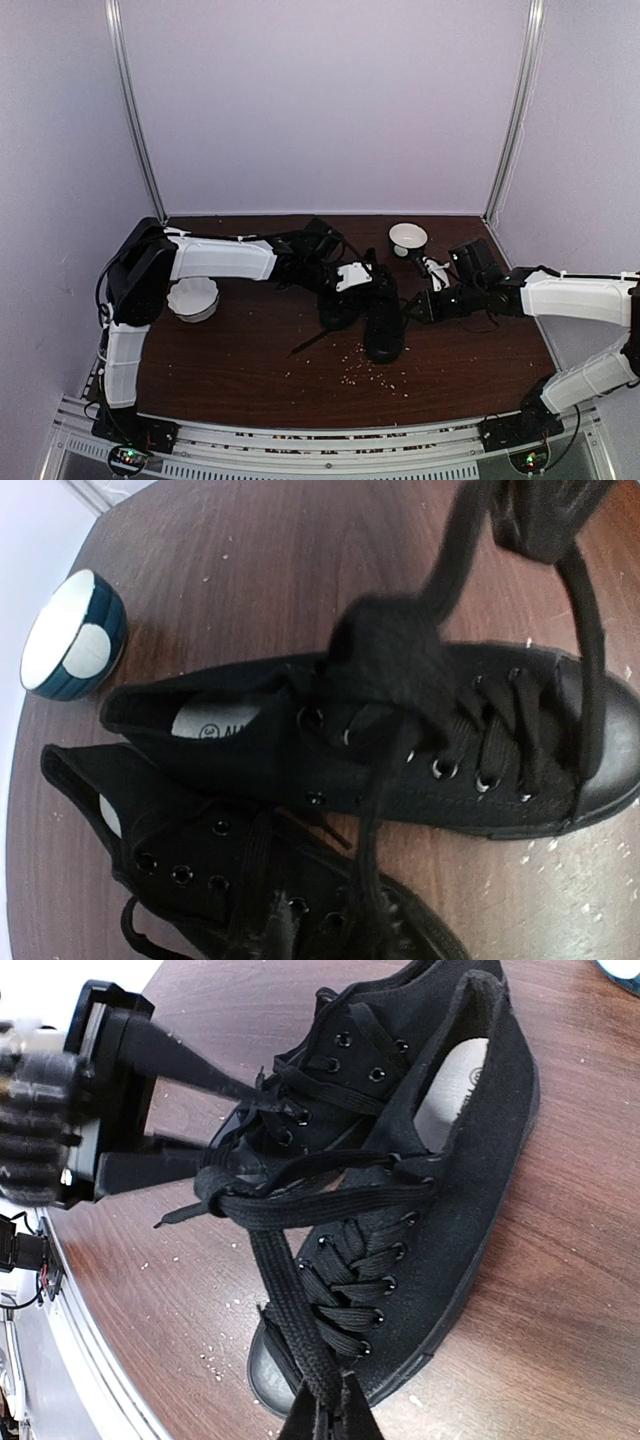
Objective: Tie the shoes
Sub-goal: Pull the crossed shoelace from the shoe.
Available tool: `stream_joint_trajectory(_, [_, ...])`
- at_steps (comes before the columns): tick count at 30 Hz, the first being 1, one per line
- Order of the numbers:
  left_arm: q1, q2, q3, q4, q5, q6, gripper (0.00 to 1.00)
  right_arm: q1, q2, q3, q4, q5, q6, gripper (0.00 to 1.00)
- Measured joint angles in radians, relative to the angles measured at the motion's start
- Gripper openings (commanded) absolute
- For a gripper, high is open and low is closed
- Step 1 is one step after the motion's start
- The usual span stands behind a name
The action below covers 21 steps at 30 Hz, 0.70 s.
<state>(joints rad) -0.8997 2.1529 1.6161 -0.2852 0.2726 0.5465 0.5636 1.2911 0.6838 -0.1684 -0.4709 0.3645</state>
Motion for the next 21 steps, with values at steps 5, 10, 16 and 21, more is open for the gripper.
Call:
stream_joint_trajectory(5, [-0.001, -0.011, -0.012, 0.009, -0.07, -0.028, 0.0, -0.038, -0.025, 0.0, -0.021, 0.027, 0.003, 0.0])
stream_joint_trajectory(10, [-0.001, -0.109, -0.121, 0.028, -0.145, -0.092, 0.0, -0.16, -0.041, -0.024, -0.019, 0.071, 0.035, 0.0])
stream_joint_trajectory(16, [0.011, -0.146, -0.145, -0.007, -0.256, -0.196, 0.0, -0.288, 0.03, -0.056, -0.03, 0.098, 0.083, 0.0])
stream_joint_trajectory(21, [0.051, -0.184, -0.239, -0.039, -0.311, -0.264, 0.0, -0.358, 0.061, -0.099, -0.023, 0.1, 0.11, 0.0])
